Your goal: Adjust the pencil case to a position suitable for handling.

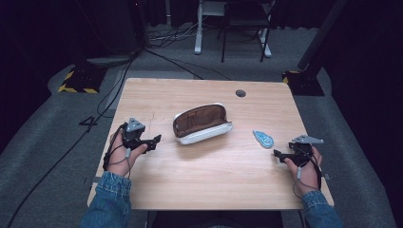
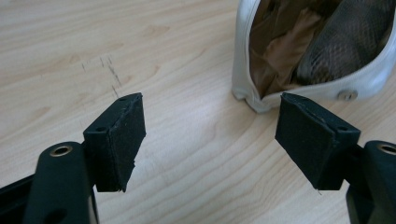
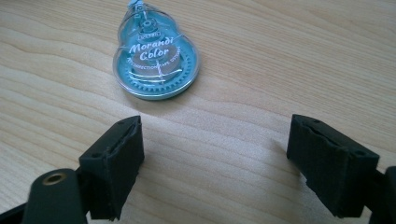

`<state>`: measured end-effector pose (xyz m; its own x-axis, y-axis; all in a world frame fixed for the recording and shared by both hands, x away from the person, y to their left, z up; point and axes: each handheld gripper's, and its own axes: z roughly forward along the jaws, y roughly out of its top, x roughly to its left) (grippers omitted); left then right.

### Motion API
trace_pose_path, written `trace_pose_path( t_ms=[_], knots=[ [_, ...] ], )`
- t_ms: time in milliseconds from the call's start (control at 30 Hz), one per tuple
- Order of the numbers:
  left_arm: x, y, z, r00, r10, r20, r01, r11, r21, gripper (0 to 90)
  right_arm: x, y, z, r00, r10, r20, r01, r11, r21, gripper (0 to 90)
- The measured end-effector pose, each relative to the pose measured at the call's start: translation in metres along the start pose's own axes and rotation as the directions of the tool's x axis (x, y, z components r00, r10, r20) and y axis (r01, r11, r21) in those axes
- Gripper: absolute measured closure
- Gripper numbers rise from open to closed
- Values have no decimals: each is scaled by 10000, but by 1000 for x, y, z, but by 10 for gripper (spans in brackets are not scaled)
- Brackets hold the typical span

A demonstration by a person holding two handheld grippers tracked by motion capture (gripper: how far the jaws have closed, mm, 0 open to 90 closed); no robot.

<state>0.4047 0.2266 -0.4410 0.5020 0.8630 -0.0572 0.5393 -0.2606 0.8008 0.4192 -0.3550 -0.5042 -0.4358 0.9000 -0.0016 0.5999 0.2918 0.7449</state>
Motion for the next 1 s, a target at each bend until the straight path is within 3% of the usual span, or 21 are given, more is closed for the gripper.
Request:
trace_pose_path(
  t_ms=[200,333,533,1000],
  knots=[
    [-2,12,2,9998,-127,153,133,9992,-383,249,0,0,0,10000,0,-3,0,10000,-5,187],
    [-4,21,5,9996,18,265,-2,9983,-589,250,0,0,0,10000,-3,-2,3,10000,-8,186],
    [-6,31,12,9995,62,300,-43,9981,-612,252,0,0,0,10000,-10,-6,10,10000,-13,188],
    [-11,50,36,9993,150,354,-108,9931,-1170,261,0,0,0,10000,-77,-63,77,10000,-40,210]
  ],
)
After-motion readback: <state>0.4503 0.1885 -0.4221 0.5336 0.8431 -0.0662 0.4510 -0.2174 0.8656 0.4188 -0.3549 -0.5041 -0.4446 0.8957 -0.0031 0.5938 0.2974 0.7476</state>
